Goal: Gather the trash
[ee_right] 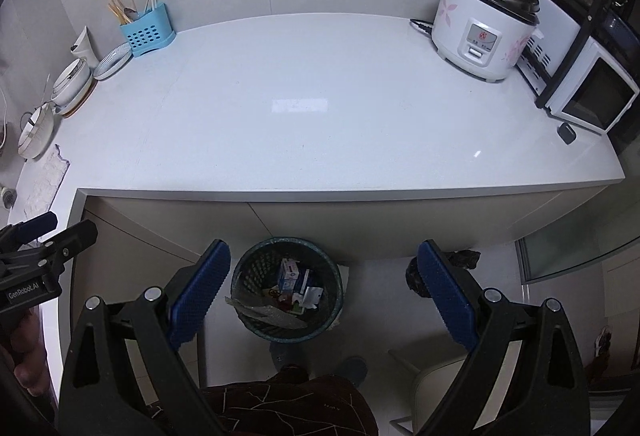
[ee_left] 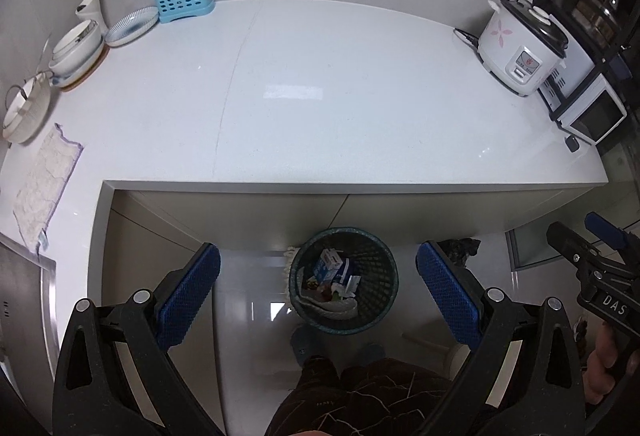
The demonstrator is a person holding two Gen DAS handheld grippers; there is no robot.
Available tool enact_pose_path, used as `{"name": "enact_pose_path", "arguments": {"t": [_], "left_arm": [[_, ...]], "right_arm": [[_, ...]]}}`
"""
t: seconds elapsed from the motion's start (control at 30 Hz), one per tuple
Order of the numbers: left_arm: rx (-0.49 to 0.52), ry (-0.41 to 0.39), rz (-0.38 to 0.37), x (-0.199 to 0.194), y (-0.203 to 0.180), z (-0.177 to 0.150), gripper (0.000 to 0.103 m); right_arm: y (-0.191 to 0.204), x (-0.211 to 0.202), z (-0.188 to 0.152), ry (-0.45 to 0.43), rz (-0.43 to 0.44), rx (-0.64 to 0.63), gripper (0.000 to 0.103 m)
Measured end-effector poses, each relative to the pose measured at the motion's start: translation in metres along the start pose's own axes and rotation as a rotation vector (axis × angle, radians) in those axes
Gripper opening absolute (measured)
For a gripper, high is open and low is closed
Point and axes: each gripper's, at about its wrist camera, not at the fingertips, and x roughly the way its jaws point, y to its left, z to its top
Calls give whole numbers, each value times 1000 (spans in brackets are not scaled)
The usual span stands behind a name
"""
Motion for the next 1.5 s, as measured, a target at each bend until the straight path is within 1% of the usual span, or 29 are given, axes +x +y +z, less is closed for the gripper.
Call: {"name": "enact_pose_path", "arguments": {"t": [0.47,0.97,1.5], "left_arm": [[19,-4,-10,1,-2,-2,97],[19,-7,-22,4,-6,-3,97],[22,-14,-26,2,-5,0,97]], "right_arm": [[2,5,-3,16,8,11,91],[1,4,-2,1,-17,9,91],[2,5,0,-1,-16,7,91]]}}
